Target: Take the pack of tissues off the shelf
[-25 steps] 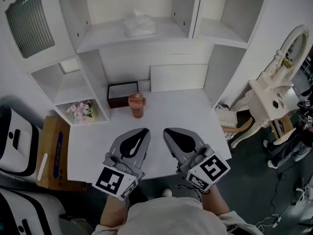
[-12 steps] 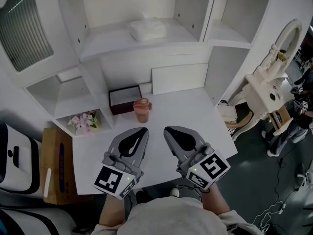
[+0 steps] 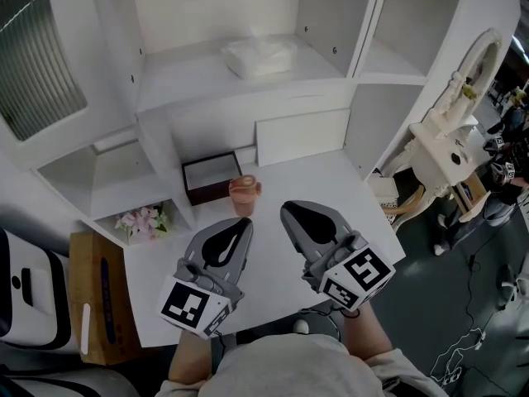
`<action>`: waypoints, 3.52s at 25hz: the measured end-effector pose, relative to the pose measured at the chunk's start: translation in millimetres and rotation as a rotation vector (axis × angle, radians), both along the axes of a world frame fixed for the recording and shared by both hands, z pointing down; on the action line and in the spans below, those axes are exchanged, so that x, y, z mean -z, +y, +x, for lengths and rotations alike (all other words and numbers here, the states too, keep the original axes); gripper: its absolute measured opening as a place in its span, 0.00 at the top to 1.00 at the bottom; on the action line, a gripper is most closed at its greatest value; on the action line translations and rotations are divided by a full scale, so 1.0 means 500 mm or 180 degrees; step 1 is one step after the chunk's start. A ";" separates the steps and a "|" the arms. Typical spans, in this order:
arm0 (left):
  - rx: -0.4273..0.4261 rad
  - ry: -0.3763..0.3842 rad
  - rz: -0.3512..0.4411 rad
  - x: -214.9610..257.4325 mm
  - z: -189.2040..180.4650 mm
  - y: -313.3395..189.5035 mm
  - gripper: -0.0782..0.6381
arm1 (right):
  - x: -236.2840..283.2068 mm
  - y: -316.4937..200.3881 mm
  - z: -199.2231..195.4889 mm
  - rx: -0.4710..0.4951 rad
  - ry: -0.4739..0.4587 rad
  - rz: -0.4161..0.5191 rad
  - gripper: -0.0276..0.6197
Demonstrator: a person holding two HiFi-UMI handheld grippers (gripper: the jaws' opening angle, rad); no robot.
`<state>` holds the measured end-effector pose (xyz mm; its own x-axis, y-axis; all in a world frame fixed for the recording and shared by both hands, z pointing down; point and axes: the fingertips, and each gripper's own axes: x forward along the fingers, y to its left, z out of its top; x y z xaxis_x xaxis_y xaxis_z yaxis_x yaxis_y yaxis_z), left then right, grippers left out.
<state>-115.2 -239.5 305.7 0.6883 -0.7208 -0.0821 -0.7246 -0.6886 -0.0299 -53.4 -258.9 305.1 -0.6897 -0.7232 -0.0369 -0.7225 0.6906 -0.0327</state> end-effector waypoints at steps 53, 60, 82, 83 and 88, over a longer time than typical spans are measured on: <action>-0.0106 0.0035 -0.0077 0.007 -0.044 -0.120 0.89 | 0.289 -0.380 0.054 -0.0428 0.0290 0.0270 0.61; 0.0003 0.0059 -0.0109 0.007 -0.055 -0.124 0.89 | 0.287 -0.406 0.040 -0.0496 0.0628 0.0175 0.62; -0.0029 0.0040 -0.0067 0.011 -0.047 -0.099 0.89 | 0.299 -0.315 0.059 -0.0464 0.0180 0.0387 0.96; -0.0037 0.0042 -0.0059 0.013 -0.044 -0.095 0.89 | 0.299 -0.307 0.065 -0.0470 0.0159 0.0391 0.96; -0.0104 0.0044 -0.0043 0.010 -0.022 -0.082 0.89 | 0.290 -0.273 0.096 -0.0515 0.0083 0.0397 0.96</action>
